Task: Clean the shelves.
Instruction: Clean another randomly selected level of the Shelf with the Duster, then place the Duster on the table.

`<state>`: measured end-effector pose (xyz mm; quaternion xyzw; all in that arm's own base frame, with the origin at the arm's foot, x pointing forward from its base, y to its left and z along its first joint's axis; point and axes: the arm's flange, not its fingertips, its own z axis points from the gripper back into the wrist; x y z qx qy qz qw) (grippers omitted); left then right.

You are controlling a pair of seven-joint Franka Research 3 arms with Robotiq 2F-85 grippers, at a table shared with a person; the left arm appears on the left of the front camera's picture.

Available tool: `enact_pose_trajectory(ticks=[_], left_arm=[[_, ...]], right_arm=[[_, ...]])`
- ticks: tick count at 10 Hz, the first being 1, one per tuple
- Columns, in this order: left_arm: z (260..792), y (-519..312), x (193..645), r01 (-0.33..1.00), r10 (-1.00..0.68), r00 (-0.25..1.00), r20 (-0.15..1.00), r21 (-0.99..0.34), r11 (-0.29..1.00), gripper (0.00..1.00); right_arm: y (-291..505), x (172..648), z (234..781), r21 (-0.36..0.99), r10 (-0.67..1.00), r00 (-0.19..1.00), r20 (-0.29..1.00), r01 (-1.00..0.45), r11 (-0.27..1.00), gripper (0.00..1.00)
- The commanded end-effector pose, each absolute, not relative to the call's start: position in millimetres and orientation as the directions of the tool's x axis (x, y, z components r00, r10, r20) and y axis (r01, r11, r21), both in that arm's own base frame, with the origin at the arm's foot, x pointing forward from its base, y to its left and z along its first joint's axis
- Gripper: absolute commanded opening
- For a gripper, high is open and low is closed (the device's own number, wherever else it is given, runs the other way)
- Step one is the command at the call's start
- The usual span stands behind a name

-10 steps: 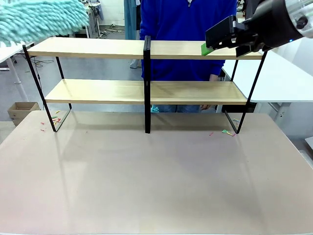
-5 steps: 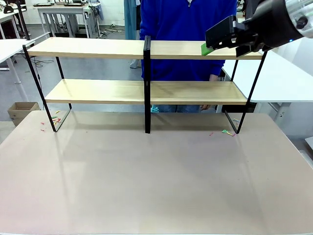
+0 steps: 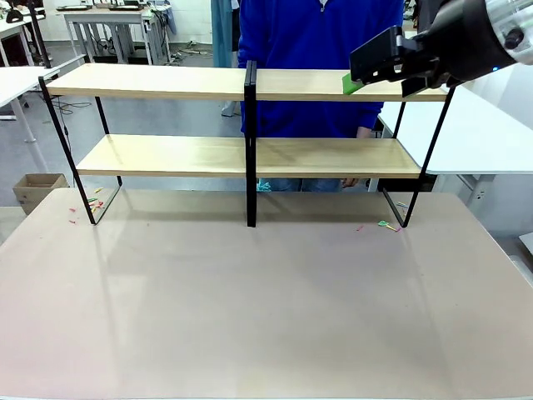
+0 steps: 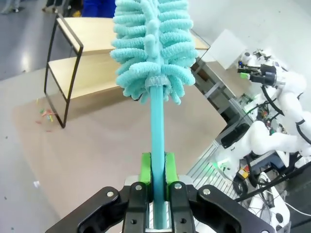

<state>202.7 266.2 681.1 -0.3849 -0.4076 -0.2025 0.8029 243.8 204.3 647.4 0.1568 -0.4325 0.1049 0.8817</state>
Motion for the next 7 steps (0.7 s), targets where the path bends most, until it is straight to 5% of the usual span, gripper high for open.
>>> enact_pose_trajectory(ticks=[1,7], left_arm=[[688.5,262.6,199.3,0.671,-0.029,0.549,0.835,-0.419,0.612,0.13],[688.5,262.6,199.3,0.671,-0.029,0.549,0.835,-0.419,0.612,0.13]], right_arm=[[204.1,244.7,647.1,0.192,0.045,0.604,0.796,-0.323,0.927,1.0],[204.1,244.7,647.1,0.192,0.045,0.604,0.796,-0.323,0.927,1.0]])
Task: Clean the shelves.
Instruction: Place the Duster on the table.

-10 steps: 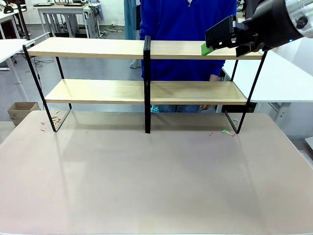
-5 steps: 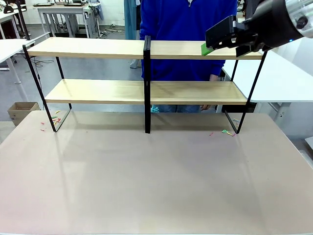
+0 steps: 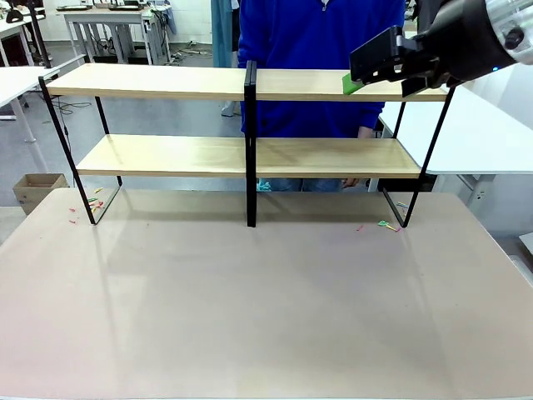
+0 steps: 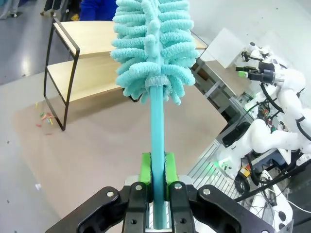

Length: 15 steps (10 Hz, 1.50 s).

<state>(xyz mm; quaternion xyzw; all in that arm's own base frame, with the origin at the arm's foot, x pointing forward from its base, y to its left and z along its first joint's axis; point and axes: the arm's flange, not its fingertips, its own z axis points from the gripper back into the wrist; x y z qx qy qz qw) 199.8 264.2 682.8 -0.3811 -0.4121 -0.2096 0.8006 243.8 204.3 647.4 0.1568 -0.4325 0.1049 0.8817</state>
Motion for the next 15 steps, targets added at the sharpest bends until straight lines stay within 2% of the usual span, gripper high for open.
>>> enact_pose_trajectory(ticks=[1,4,5,6,7,9,11,12,13,14,15], left_arm=[[689,263,199,0.671,-0.029,0.549,0.835,-0.419,0.612,0.13],[683,263,200,0.649,-0.021,0.574,0.819,-0.439,0.622,0.13],[678,222,215,0.811,-0.352,0.546,0.76,-0.375,0.449,0.13],[661,192,227,0.853,-0.52,0.518,0.679,-0.363,0.375,0.13],[637,165,237,0.86,-0.62,0.509,0.597,-0.36,0.36,0.13],[584,107,247,0.885,-0.782,0.424,0.457,-0.39,0.252,0.13],[532,74,265,0.879,-0.852,0.358,0.382,-0.445,0.17,0.13],[506,67,278,0.856,-0.844,0.384,0.374,-0.488,0.173,0.13],[505,83,292,0.756,-0.736,0.605,0.305,-0.51,0.41,0.13],[522,58,269,0.852,-0.848,0.389,0.359,-0.491,0.183,0.13],[522,58,269,0.852,-0.848,0.389,0.359,-0.491,0.183,0.13]], right_arm=[[204,245,647,0.192,0.045,0.604,0.796,-0.323,0.927,1.0],[204,244,647,0.186,0.049,0.604,0.795,-0.321,0.929,1.0],[189,234,637,0.221,0.09,0.704,0.705,-0.339,0.914,1.0],[153,239,606,0.35,0.023,0.825,0.565,-0.265,0.898,1.0],[111,241,569,0.483,-0.059,0.905,0.422,-0.169,0.859,1.0],[41,231,498,0.632,-0.18,0.959,0.219,0.001,0.775,1.0],[-3,224,433,0.691,-0.24,0.966,0.094,0.11,0.714,1.0],[-17,219,414,0.72,-0.315,0.947,0.064,0.175,0.672,1.0],[-9,211,416,0.61,-0.371,0.915,0.159,0.204,0.765,1.0],[-31,279,524,0.696,-0.253,0.965,0.072,0.133,0.706,1.0],[-31,279,524,0.696,-0.253,0.965,0.072,0.133,0.706,1.0]])
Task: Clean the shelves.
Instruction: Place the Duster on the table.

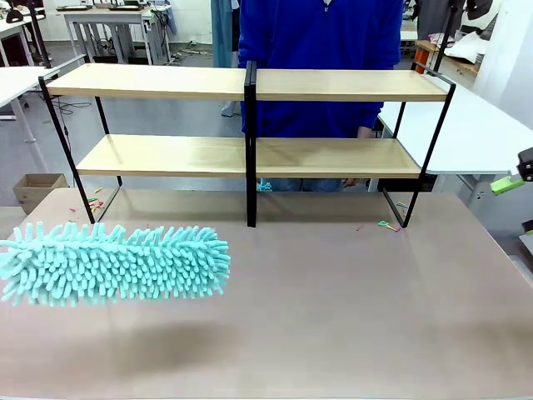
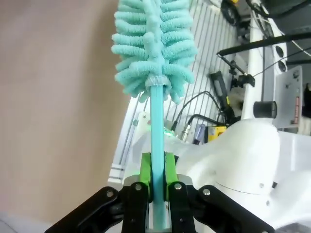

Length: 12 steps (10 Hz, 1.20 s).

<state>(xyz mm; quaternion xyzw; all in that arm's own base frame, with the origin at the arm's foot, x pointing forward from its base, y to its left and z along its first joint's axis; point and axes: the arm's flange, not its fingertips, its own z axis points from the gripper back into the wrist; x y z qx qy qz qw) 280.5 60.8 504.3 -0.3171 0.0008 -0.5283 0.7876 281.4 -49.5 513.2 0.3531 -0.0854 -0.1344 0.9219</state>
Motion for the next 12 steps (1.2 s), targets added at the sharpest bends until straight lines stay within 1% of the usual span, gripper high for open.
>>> enact_pose_trajectory(ticks=[1,2,3,4,5,6,7,8,10,12], left_arm=[[522,58,269,0.852,-0.848,0.389,0.359,-0.491,0.183,0.13],[504,61,280,0.832,-0.833,0.442,0.334,-0.5,0.241,0.13],[487,54,313,0.879,-0.835,0.38,0.398,-0.437,0.192,0.13],[474,50,341,0.886,-0.818,0.378,0.433,-0.425,0.185,0.13],[466,46,363,0.913,-0.831,0.336,0.443,-0.37,0.173,0.13],[459,43,378,0.943,-0.849,0.269,0.456,-0.305,0.135,0.13],[452,41,391,0.953,-0.855,0.262,0.448,-0.262,0.155,0.13],[449,41,393,0.956,-0.862,0.253,0.439,-0.248,0.154,0.13],[442,39,395,0.953,-0.887,0.241,0.393,-0.271,0.139,0.13],[437,37,396,0.952,-0.899,0.221,0.378,-0.282,0.116,0.13]], right_arm=[[-61,282,510,0.671,-0.328,0.942,0.066,0.201,0.713,1.0],[-42,309,496,0.727,-0.233,0.972,-0.025,0.178,0.663,1.0],[-37,325,467,0.79,-0.159,0.982,-0.104,0.178,0.586,1.0],[-38,329,443,0.834,-0.111,0.985,-0.131,0.17,0.525,1.0],[-42,338,428,0.857,-0.073,0.985,-0.156,0.172,0.486,1.0],[-40,346,414,0.898,0.095,0.966,-0.239,0.183,0.4,1.0],[-33,358,400,0.842,0.026,0.94,-0.339,0.291,0.454,1.0],[-27,324,417,0.863,-0.055,0.984,-0.169,0.174,0.475,1.0],[-27,324,417,0.863,-0.055,0.984,-0.169,0.174,0.475,1.0],[-27,324,417,0.863,-0.055,0.984,-0.169,0.174,0.475,1.0]])
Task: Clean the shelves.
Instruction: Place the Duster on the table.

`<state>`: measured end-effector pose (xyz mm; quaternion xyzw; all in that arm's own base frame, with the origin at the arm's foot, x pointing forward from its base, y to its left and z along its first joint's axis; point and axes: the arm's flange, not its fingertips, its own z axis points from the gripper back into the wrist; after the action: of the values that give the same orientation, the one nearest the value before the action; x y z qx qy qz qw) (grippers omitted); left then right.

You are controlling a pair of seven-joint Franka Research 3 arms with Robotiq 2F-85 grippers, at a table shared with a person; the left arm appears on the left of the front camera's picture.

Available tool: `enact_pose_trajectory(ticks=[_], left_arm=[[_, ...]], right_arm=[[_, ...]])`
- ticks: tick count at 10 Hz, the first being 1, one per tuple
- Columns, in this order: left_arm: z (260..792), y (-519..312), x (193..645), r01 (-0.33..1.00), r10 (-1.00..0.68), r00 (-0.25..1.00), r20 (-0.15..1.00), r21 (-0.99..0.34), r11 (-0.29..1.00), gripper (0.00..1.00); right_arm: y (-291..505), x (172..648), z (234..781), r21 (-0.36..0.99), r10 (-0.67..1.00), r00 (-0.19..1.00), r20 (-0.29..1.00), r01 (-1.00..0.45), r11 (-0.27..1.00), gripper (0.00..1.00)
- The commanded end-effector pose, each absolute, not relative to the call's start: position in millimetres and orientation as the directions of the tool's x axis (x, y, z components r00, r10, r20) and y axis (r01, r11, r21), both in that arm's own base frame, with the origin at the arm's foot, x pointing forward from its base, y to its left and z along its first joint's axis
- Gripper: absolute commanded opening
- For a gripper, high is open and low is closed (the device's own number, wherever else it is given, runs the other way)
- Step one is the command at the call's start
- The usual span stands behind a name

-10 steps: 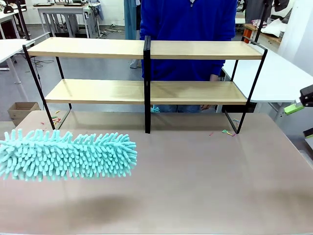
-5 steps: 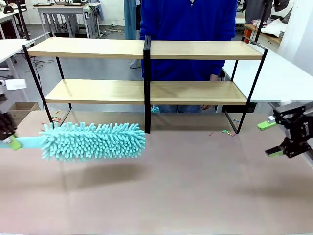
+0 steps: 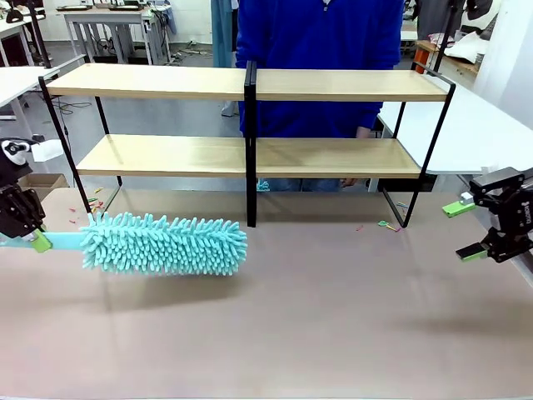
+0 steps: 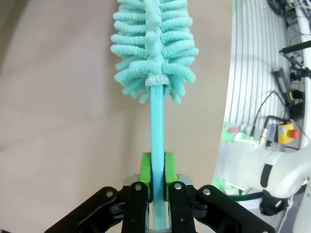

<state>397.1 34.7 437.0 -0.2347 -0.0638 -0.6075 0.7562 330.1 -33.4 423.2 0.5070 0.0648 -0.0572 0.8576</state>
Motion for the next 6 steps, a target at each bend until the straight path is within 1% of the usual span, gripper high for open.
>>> enact_pose_trajectory(ticks=[1,2,3,4,6], left_arm=[[438,37,395,0.952,-0.902,0.221,0.371,-0.283,0.117,0.13],[439,39,394,0.954,-0.903,0.213,0.373,-0.281,0.108,0.62],[442,42,393,0.954,-0.897,0.217,0.385,-0.277,0.112,0.73],[449,48,389,0.96,-0.881,0.224,0.418,-0.253,0.124,1.0],[464,59,380,0.957,-0.834,0.268,0.483,-0.237,0.17,1.0]], right_arm=[[-27,324,417,0.863,-0.055,0.984,-0.169,0.174,0.475,1.0],[-27,324,417,0.863,-0.055,0.984,-0.169,0.174,0.475,1.0],[-27,324,417,0.863,-0.055,0.984,-0.169,0.174,0.475,1.0],[-27,324,417,0.863,-0.055,0.984,-0.169,0.174,0.475,1.0],[-27,324,417,0.863,-0.055,0.984,-0.169,0.174,0.475,1.0]])
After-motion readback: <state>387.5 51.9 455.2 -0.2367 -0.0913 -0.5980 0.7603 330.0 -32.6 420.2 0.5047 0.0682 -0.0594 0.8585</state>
